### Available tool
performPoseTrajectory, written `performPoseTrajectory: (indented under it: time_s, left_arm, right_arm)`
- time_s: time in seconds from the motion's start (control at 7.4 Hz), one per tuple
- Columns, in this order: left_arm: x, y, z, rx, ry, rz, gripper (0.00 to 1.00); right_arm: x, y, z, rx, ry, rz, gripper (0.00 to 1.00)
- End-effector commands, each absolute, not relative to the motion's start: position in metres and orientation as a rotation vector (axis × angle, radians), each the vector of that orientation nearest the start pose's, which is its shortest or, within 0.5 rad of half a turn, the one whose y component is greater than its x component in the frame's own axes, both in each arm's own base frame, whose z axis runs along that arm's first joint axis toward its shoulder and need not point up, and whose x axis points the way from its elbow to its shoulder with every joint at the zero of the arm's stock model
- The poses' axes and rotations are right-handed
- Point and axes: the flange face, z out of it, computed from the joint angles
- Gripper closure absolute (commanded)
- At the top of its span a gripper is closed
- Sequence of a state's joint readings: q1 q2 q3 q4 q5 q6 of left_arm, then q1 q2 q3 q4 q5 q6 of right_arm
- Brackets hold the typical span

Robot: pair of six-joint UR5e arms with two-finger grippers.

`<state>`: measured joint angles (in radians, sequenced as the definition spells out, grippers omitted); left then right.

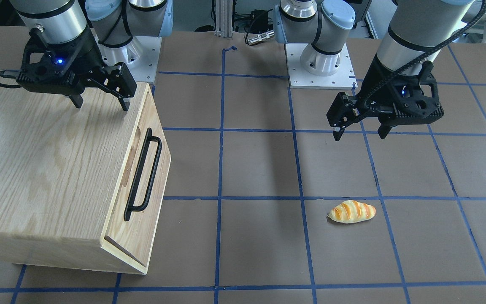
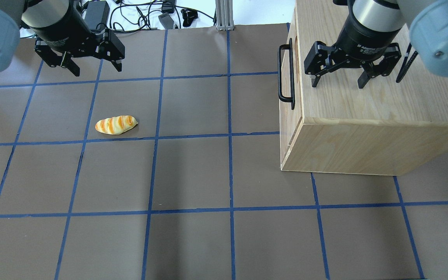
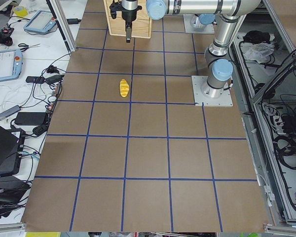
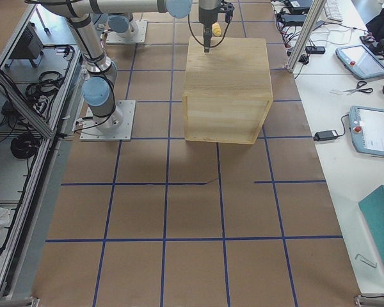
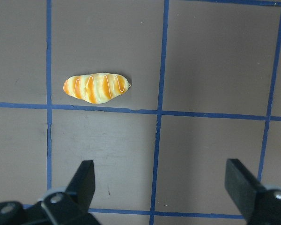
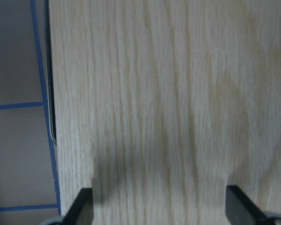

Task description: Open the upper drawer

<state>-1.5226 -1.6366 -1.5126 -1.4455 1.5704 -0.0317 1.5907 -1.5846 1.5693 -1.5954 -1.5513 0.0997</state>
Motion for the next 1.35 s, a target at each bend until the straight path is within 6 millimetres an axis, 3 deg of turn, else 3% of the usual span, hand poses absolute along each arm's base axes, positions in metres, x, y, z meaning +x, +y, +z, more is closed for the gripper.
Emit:
performPoseTrajectory:
  time_s: [0.0, 0.27, 0.54, 1.22]
  left_arm:
    - [-0.108, -0.537, 0.491, -0.128, 3.131, -0.166, 0.0]
    - [-0.107, -0.542, 0.49, -0.132, 3.129, -0.175, 0.0]
    - [-0.121, -0.553, 0.488, -0.11, 3.137, -0.263, 0.0]
    - [-0.224, -0.559, 0.462, -0.122, 3.173, -0.265, 0.0]
  right_arm:
    - [0.145, -0.487, 0.498, 0.124, 3.118, -0.06, 0.0]
    - [0.145, -0.487, 0.498, 0.124, 3.118, -0.06, 0.0]
    - [0.144, -0.487, 0.498, 0.126, 3.118, -0.06, 0.0]
    - [0.145, -0.487, 0.498, 0.124, 3.118, -0.06, 0.0]
